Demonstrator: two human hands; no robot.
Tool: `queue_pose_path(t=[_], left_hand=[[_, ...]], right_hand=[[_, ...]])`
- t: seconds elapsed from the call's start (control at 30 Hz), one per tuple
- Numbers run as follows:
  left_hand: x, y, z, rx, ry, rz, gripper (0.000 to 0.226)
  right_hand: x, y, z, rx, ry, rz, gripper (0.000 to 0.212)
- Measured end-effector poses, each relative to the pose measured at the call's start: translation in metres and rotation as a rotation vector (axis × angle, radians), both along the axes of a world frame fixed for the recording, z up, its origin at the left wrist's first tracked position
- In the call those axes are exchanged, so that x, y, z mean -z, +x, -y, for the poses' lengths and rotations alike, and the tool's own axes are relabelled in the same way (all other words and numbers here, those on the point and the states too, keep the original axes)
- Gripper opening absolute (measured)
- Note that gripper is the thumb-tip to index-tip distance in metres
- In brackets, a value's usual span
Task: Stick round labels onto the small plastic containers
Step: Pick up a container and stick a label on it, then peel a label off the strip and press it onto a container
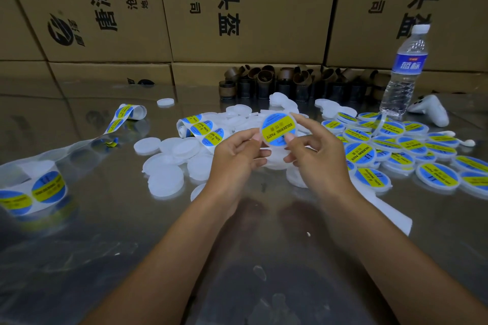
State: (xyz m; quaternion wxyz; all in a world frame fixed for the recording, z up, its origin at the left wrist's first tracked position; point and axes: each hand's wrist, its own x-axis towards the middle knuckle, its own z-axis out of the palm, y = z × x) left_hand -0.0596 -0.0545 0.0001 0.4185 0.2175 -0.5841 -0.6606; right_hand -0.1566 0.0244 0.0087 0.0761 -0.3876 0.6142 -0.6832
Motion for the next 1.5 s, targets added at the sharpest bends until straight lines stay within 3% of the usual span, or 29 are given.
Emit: queue_pose_path(t=[0.2, 0.4, 0.67, 0.9, 1.1, 1.17, 1.27, 1.37, 1.5], left_hand=[[-0.002, 0.005, 0.004, -0.052, 0.005, 0.01, 0.016], [-0.002, 0.007, 0.006, -0.115, 0.042, 0.032, 0.018], [-0.002, 0.007, 0.006, -0.099, 0.032, 0.06, 0.02], [-0.002, 0.006, 0.006, -0.099, 0.008, 0.087, 0.021], [-0.002, 0.006, 0.005, -0.086, -0.007, 0.103, 0.022], [-0.002, 0.007, 0.005, -0.079, -0.018, 0.105, 0.021], [-0.002, 0.006, 0.004, -0.081, -0.028, 0.104, 0.022], [-0.002, 0.006, 0.004, -0.088, -0.029, 0.105, 0.024], [-0.002, 0.006, 0.004, -0.093, -0.028, 0.109, 0.024]], right_hand=[[0.002, -0.03, -0.008, 0.246, -0.028, 0.024, 0.031], [0.013, -0.056, -0.016, 0.534, 0.136, -0.062, 0.032], [0.021, -0.066, -0.016, 0.653, 0.3, -0.027, 0.025], [0.023, -0.065, -0.017, 0.715, 0.42, -0.138, 0.018], [0.021, -0.063, -0.02, 0.713, 0.447, -0.217, 0.008], [0.016, -0.057, -0.018, 0.66, 0.309, -0.277, 0.002], [0.005, -0.035, -0.013, 0.406, 0.115, -0.443, 0.014], [0.007, -0.016, -0.013, 0.165, 0.249, -0.659, 0.016], [0.014, -0.018, -0.015, 0.149, 0.555, -0.838, 0.016]])
